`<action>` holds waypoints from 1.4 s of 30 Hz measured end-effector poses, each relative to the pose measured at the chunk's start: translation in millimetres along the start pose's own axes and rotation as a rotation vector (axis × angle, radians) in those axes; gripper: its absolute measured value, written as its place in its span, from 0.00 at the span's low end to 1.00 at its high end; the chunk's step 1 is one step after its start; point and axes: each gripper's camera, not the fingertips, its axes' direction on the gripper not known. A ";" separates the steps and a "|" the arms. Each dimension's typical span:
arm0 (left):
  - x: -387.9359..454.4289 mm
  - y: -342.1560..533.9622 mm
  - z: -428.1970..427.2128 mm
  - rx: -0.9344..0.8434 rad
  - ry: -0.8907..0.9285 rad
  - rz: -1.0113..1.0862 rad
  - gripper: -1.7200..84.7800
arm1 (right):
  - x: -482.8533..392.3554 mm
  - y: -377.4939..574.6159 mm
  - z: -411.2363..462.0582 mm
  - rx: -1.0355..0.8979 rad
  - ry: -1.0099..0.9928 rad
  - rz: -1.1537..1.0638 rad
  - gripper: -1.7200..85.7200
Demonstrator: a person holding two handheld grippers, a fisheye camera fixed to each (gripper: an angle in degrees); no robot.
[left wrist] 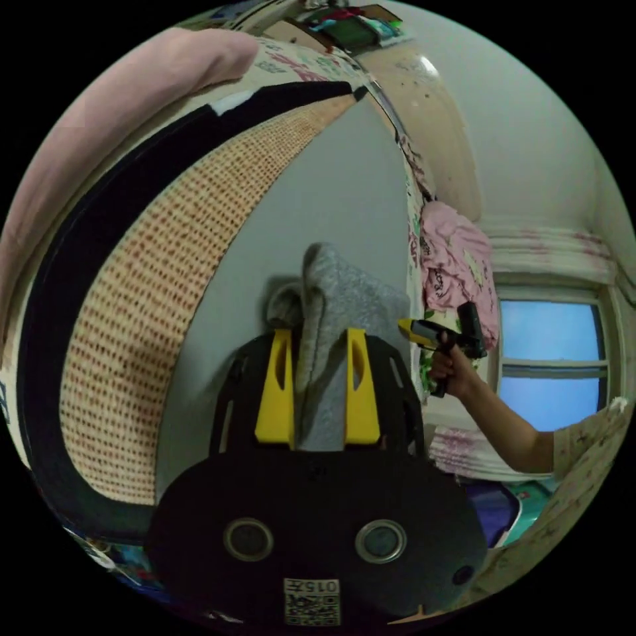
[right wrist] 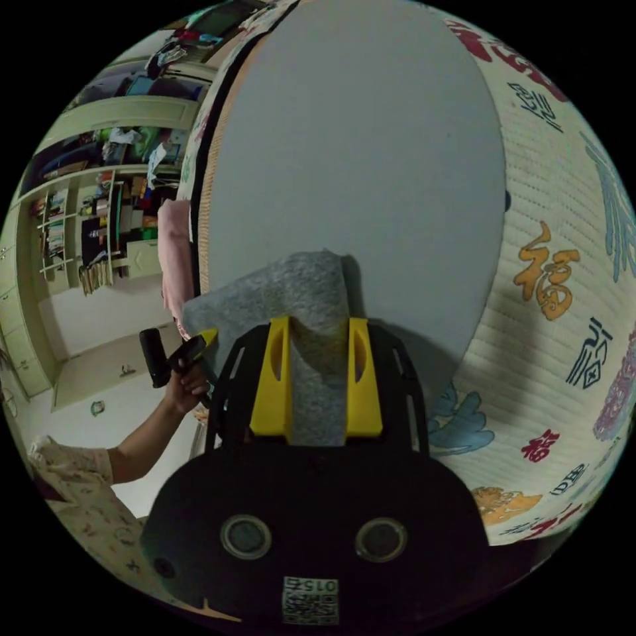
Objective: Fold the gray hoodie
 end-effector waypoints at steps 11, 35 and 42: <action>0.0 23.3 -120.0 0.119 -0.010 0.025 0.10 | 173.8 77.0 42.4 0.058 -0.157 -0.085 0.11; -30.4 -229.8 -523.9 0.292 -0.745 0.289 0.11 | 346.9 157.2 444.5 0.256 0.120 -0.149 0.04; -54.2 -137.5 -503.7 0.161 -0.539 0.368 0.13 | 401.2 222.5 558.4 0.345 0.241 -0.480 0.02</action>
